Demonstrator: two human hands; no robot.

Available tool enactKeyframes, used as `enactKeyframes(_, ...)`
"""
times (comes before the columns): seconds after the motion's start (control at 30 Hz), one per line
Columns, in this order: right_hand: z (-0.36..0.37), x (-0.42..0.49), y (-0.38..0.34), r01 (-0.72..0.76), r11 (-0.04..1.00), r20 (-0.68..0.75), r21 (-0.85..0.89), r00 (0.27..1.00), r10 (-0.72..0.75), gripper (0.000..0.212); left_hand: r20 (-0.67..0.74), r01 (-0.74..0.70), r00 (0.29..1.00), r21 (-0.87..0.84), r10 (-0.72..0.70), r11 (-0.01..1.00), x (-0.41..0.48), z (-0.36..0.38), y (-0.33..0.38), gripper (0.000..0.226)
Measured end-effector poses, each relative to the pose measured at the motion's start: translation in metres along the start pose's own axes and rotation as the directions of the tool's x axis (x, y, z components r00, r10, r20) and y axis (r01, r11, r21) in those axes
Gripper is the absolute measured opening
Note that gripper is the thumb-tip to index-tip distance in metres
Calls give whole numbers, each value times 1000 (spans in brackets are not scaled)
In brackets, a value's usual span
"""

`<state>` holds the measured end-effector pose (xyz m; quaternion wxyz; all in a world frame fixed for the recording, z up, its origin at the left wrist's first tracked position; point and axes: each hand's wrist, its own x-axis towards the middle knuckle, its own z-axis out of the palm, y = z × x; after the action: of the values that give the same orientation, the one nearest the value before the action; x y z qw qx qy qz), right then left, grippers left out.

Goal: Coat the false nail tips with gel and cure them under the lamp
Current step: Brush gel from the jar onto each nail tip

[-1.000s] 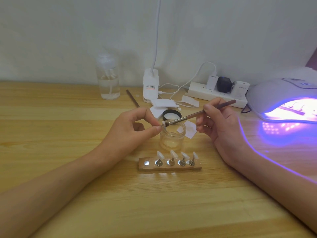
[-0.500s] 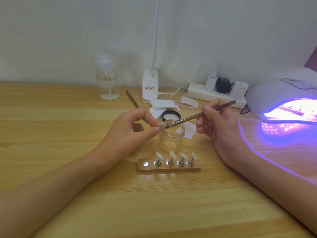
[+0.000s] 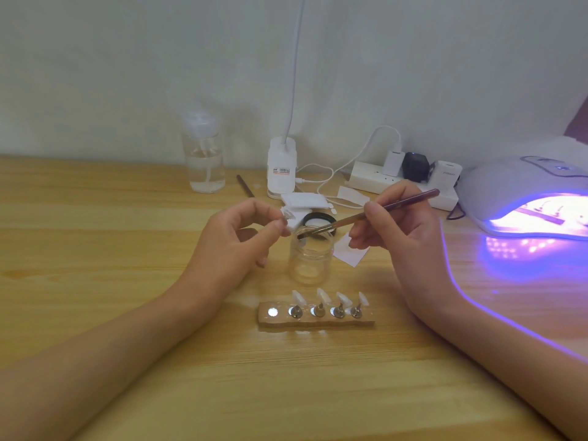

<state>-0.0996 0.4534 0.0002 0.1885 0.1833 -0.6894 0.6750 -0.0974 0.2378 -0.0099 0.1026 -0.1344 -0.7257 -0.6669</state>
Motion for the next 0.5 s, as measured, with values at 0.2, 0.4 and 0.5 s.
enactKeyframes(0.2, -1, 4, -3, 20, 1000, -17, 0, 1000, -20, 15, -43, 50, 998, -43, -52, 998, 3, -3, -5, 10)
enactKeyframes(0.4, 0, 17, -12, 6, 993, 99, -117, 995, 5, 13, 38, 35, 999, 4, -36, 999, 4, -3, -7, 20)
enactKeyframes(0.5, 4, 18, -13, 12, 984, 180, -179, 984, 21, 13, 40, 1, 999, 6, -2, 1000, 4, -3, -4, 23)
